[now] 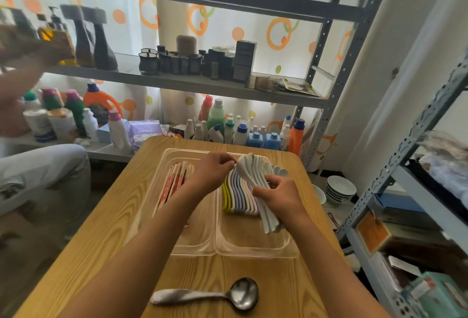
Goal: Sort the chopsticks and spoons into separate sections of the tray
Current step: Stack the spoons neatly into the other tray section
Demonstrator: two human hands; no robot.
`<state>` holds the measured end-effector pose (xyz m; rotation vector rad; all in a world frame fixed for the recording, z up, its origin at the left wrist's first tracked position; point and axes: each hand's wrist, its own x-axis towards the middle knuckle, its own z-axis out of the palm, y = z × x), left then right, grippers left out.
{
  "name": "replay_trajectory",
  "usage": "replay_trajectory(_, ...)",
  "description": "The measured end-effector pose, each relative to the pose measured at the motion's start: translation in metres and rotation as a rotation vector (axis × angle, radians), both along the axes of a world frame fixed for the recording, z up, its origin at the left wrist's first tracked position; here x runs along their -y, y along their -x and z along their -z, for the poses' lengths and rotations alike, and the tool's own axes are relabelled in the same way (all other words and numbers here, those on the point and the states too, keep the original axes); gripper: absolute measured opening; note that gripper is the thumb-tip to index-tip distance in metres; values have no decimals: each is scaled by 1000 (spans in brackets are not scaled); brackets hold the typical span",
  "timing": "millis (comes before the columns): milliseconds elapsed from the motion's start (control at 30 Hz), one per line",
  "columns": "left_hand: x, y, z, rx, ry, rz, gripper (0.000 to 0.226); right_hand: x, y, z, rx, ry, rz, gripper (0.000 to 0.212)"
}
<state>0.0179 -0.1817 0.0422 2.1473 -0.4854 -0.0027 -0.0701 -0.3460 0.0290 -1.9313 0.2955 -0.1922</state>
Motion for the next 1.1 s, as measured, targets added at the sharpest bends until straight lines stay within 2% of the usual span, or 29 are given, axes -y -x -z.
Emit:
replay_trajectory(100, -5, -2, 6, 60, -86, -24, 24, -16, -3, 13, -31, 4, -11, 45)
replay_trajectory(267, -9, -2, 14, 54, -252, -26, 30, -32, -8, 25, -77, 46, -12, 44)
replay_trajectory(400, -6, -3, 17, 75, -315, -33, 29, -38, -11, 35, -111, 77, 15, 52)
replay_trajectory(533, 2, -5, 20, 141, -390, -41, 32, -40, -13, 42, -143, 125, 5, 50)
replay_trajectory(800, -1, -10, 25, 201, -388, 12, 31, -40, -17, 46, -222, 135, -19, 56)
replay_trajectory(967, -4, -13, 27, 211, -380, 37, 29, -40, -16, 41, -254, 219, -48, 63)
replay_trajectory(1100, -4, -14, 28, 248, -383, 34, 27, -37, -19, 36, -278, 239, -58, 51)
